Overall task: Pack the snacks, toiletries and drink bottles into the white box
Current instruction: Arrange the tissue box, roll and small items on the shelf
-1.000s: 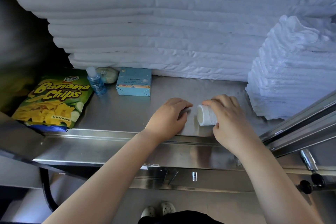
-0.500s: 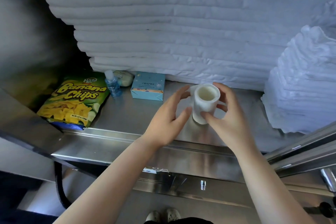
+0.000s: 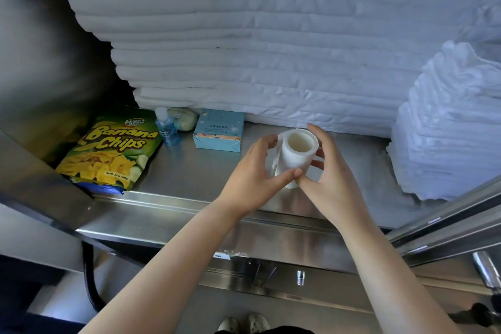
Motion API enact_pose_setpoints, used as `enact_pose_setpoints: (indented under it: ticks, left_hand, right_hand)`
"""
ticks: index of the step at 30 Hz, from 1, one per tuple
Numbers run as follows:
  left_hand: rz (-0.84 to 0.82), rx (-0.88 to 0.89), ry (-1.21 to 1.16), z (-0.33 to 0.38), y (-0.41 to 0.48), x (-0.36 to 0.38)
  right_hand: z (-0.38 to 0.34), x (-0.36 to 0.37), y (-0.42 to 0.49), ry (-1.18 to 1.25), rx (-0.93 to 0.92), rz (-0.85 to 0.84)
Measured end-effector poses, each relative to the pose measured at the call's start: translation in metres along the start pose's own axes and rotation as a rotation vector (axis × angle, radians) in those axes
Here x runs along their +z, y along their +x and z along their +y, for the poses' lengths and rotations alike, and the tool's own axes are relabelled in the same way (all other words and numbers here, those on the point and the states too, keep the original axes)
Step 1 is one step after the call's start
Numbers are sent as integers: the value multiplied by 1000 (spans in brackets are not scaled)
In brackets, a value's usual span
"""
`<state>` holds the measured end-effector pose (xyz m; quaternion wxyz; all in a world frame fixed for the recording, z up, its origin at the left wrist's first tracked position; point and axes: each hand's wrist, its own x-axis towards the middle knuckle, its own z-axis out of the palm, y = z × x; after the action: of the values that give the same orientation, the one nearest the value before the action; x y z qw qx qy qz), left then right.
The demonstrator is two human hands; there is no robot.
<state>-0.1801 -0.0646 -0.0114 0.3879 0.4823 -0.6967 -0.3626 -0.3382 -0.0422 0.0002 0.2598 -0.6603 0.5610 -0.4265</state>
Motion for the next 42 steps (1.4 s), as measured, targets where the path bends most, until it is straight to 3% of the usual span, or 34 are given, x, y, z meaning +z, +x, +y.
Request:
enact_pose_setpoints:
  ticks: [9, 19, 27, 42]
  left_hand:
    - [32, 14, -29, 5, 6, 3]
    - [101, 81, 10, 11, 3, -7]
    - [180, 5, 128, 16, 10, -5]
    - [318, 80, 253, 15, 8, -12]
  right_hand:
    - [1, -3, 3, -24, 10, -12]
    - [-3, -11, 6, -213, -124, -31]
    - [-23, -6, 3, -472, -412, 173]
    - [-32, -5, 7, -586, -439, 258]
